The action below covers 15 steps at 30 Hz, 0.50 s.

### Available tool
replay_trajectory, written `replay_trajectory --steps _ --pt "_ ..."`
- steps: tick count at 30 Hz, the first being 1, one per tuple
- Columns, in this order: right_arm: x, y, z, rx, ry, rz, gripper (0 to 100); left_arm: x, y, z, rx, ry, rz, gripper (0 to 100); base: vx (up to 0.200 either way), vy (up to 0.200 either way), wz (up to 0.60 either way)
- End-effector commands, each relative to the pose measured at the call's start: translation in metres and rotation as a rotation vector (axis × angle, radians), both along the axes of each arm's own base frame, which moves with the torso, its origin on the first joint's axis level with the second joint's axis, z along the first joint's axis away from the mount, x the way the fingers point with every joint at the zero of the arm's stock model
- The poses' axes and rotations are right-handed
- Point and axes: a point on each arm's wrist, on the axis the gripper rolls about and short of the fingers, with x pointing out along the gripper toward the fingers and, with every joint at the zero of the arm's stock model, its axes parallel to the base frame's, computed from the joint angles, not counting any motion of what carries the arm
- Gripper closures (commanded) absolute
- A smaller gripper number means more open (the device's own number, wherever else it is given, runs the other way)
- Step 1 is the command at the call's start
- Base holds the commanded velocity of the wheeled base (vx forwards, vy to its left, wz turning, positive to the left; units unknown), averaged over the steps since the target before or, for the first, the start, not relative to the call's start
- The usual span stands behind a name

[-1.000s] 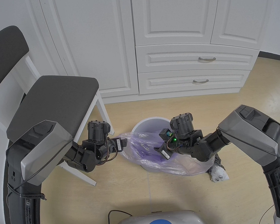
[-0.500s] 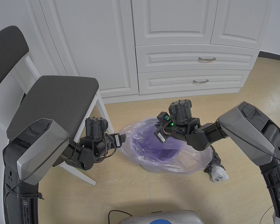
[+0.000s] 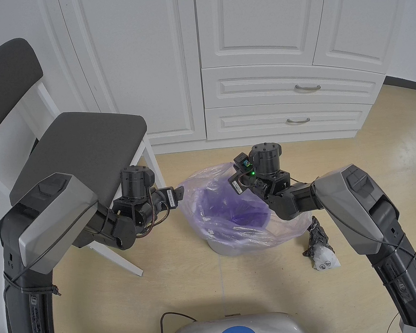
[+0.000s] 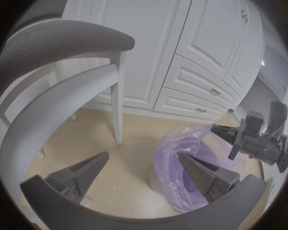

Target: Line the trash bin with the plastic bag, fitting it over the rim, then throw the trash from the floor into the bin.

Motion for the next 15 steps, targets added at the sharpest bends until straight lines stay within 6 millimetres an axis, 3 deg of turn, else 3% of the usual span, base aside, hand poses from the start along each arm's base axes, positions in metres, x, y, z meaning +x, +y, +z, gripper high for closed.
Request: replay_trajectory --steps 1,12,13,15 --pt "0.005 0.001 -0.028 0.024 -0.053 -0.041 100 0.001 0.000 0.003 -0.007 -0.032 0.015 0 0.000 0.000 0.00" --pt "0.010 -0.009 -0.011 0.104 -0.213 -0.079 100 0.001 -0.002 0.002 -0.008 -0.040 0.013 0 0.000 0.000 0.00" --pt "0.010 -0.010 -0.009 0.109 -0.215 -0.079 0 0.001 -0.002 0.002 -0.008 -0.040 0.013 0 0.000 0.000 0.00" --pt "0.010 -0.011 -0.006 0.126 -0.224 -0.076 0 0.001 -0.002 0.002 -0.008 -0.040 0.012 0 0.000 0.000 0.00"
